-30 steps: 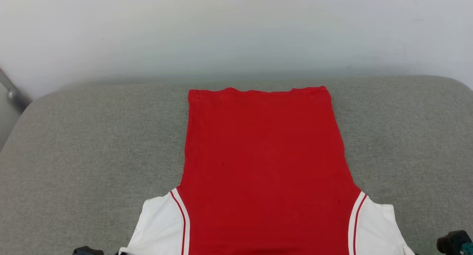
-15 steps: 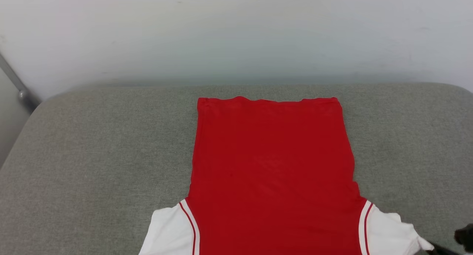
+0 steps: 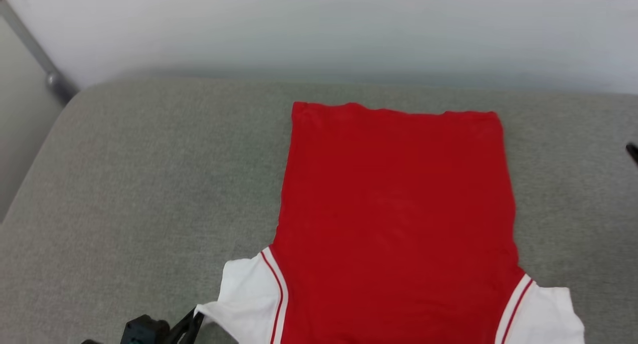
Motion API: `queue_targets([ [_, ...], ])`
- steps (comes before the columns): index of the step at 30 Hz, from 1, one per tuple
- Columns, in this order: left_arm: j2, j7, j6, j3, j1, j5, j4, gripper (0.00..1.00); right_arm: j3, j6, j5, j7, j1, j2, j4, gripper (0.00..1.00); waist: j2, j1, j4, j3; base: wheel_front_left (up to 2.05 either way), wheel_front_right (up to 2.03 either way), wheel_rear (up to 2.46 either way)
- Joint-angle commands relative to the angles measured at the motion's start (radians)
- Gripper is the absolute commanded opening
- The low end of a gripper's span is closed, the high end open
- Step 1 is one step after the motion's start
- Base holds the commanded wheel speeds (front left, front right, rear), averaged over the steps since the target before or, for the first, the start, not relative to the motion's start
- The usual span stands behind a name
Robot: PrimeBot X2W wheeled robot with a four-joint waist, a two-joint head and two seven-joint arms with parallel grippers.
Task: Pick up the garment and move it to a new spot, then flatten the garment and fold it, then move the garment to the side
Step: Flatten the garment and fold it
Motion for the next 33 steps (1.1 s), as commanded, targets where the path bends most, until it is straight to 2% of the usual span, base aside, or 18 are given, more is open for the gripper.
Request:
queue_targets([
  [1, 0.002, 0.003, 0.007, 0.001, -0.024, 0.015, -0.013, 0.0, 0.01, -0.001, 0.009, 0.05, -0.061, -0.012, -0.006, 1.0, 0.0, -0.0001, 0.048, 0.062, 0.0, 0.0, 0.0],
  [6, -0.012, 0.014, 0.014, -0.004, -0.08, 0.054, -0.05, 0.0, 0.097, -0.001, 0.005, 0.248, -0.281, -0.026, 0.011, 1.0, 0.0, -0.0001, 0.108, 0.145, 0.0, 0.0, 0.0],
  [10, -0.023, 0.013, 0.027, -0.004, -0.116, 0.083, -0.074, 0.0, 0.197, -0.001, 0.061, 0.477, -0.44, -0.044, 0.058, 1.0, 0.0, -0.0001, 0.149, 0.22, 0.0, 0.0, 0.0],
  [14, -0.039, 0.011, 0.036, -0.011, -0.152, 0.121, -0.093, 0.0, 0.253, -0.001, 0.093, 0.695, -0.591, -0.056, 0.123, 1.0, 0.0, -0.0001, 0.185, 0.304, 0.0, 0.0, 0.0],
  [18, -0.058, 0.007, 0.04, -0.008, -0.185, 0.144, -0.113, 0.0, 0.276, -0.001, 0.091, 0.845, -0.702, -0.05, 0.192, 1.0, 0.0, -0.0001, 0.216, 0.376, 0.0, 0.0, 0.0],
  [21, -0.076, 0.005, 0.041, -0.011, -0.233, 0.18, -0.128, 0.0, 0.251, -0.001, 0.065, 0.909, -0.777, -0.031, 0.273, 1.0, 0.0, -0.0001, 0.26, 0.451, 0.0, 0.0, 0.0],
  [24, -0.09, 0.003, 0.041, -0.013, -0.253, 0.194, -0.137, 0.0, 0.236, -0.001, 0.056, 0.9, -0.78, -0.014, 0.31, 1.0, 0.0, -0.0001, 0.278, 0.484, 0.0, 0.0, 0.0],
  [33, -0.105, 0.001, 0.053, -0.019, -0.268, 0.215, -0.145, 0.0, 0.267, 0.0, 0.065, 0.873, -0.663, 0.032, 0.356, 1.0, 0.0, -0.0001, 0.294, 0.511, 0.0, 0.0, 0.0],
])
